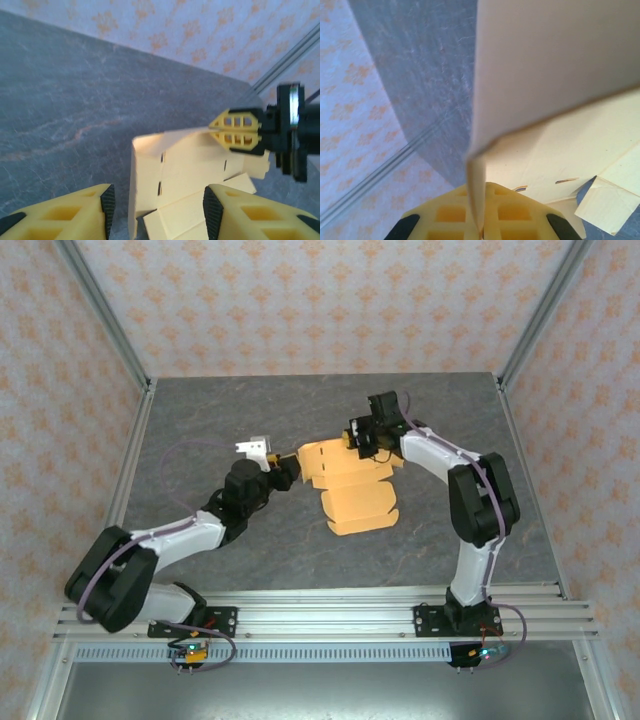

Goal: Fold the paper box

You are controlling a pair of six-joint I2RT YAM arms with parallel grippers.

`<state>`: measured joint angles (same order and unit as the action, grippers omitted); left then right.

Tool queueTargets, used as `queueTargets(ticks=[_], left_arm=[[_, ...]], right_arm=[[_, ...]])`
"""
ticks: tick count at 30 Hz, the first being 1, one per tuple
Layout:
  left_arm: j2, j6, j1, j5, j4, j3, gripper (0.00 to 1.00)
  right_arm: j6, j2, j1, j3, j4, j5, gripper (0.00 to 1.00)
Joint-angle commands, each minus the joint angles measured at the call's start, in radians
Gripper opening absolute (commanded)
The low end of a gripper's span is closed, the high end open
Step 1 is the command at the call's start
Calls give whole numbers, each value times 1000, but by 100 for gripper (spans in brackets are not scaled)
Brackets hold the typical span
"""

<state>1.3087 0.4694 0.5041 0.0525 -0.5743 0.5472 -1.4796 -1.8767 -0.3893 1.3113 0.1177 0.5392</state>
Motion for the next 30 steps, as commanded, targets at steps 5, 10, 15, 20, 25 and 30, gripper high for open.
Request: queueTargets(ticks=[5, 10, 15, 20, 25, 30], left_arm=[[-27, 21, -64, -80, 232, 4, 54], [58, 103, -161, 1, 287, 37, 54], [192, 32, -170, 64, 322, 124, 52], [300, -23, -169, 140, 209, 150, 51], [303, -163, -116, 152, 66, 117, 51], [295, -238, -83, 145, 68, 116, 51]], right_arm=[[110, 33, -3, -150, -550, 121, 4], [169, 25, -9, -194, -659, 182, 3], [175, 24, -14, -253, -749, 209, 4], [176, 1, -20, -282, -800, 232, 4], [197, -19, -23, -286, -791, 243, 4], [205, -38, -26, -299, -800, 244, 4]])
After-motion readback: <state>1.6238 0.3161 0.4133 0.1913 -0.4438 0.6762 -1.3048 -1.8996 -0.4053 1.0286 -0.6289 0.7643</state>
